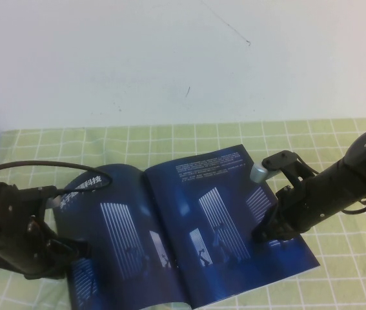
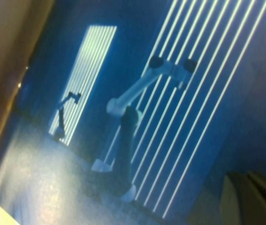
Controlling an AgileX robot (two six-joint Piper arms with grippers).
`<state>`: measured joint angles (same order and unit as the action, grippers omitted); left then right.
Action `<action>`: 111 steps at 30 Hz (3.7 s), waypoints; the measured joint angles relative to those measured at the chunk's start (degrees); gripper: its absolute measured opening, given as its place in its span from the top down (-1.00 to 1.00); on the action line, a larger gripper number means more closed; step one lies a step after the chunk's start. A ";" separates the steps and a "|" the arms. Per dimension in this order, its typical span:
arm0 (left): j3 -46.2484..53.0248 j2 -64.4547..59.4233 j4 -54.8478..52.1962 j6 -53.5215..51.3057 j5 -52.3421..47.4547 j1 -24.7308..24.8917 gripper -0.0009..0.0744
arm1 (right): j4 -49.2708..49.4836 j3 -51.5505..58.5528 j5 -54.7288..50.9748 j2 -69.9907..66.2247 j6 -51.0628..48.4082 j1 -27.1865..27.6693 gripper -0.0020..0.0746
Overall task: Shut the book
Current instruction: 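Close the open booklet and leave it lying on the table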
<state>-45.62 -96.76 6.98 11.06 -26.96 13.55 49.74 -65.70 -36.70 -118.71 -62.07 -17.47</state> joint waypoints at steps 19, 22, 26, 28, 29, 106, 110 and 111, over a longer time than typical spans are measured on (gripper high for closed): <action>0.11 1.73 77.20 -66.88 -8.47 0.00 0.99 | 0.93 -2.51 -2.64 0.53 1.18 0.33 0.95; 0.11 2.11 86.91 -78.43 -15.40 0.00 0.99 | -2.37 -3.32 -2.83 3.40 3.06 0.12 0.95; -0.43 2.19 89.20 -84.35 -21.64 0.10 0.99 | -11.72 -5.57 -3.34 11.29 8.53 -0.01 0.95; -0.96 2.64 89.46 -85.39 -21.87 0.10 0.99 | -18.54 -6.53 -4.50 16.03 12.40 -0.01 0.95; -1.23 3.10 88.86 -85.53 -20.96 0.10 0.99 | -22.96 -6.88 -5.48 18.43 14.74 -0.01 0.95; 46.23 94.92 14.74 -40.32 6.02 -7.41 0.99 | -56.39 48.53 1.86 96.50 56.55 -0.01 0.95; 46.23 96.76 8.16 -29.53 7.05 -7.27 0.99 | -56.39 48.53 1.75 96.50 56.55 -0.01 0.95; 46.23 97.07 6.84 -26.68 7.15 -7.18 0.99 | -56.39 48.53 1.75 96.50 56.55 -0.01 0.95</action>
<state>0.61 0.32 13.82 -15.63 -19.80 6.37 -6.65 -17.17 -34.95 -22.21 -5.52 -17.48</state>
